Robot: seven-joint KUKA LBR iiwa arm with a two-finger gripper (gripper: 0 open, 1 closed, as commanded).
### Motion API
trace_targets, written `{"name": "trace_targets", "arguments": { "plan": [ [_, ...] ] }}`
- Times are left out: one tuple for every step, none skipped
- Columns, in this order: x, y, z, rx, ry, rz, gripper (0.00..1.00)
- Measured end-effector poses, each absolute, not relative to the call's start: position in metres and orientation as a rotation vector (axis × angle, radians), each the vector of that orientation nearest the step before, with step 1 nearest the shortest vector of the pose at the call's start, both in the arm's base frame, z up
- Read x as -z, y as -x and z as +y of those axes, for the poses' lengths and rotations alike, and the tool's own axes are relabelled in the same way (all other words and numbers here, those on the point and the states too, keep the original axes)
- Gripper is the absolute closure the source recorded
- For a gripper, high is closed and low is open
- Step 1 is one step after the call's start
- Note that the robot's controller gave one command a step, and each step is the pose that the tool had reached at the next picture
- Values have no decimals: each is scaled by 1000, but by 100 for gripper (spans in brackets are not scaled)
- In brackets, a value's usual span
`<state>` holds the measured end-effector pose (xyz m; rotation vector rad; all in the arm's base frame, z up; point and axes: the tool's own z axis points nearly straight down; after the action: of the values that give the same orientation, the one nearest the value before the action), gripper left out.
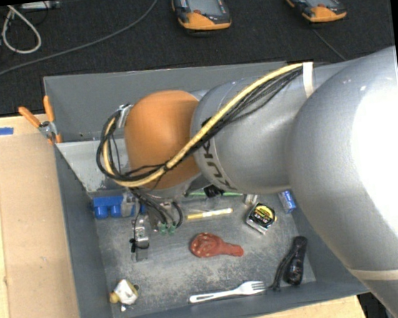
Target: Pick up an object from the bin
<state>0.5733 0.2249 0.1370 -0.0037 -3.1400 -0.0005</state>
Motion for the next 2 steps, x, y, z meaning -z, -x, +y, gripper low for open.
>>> {"name": "trace_targets", "arguments": {
  "plan": [
    [-70, -622, 203, 8, 37, -3147, 0],
    [-130, -620, 181, 7, -26, -3153, 0]
  ]
}}
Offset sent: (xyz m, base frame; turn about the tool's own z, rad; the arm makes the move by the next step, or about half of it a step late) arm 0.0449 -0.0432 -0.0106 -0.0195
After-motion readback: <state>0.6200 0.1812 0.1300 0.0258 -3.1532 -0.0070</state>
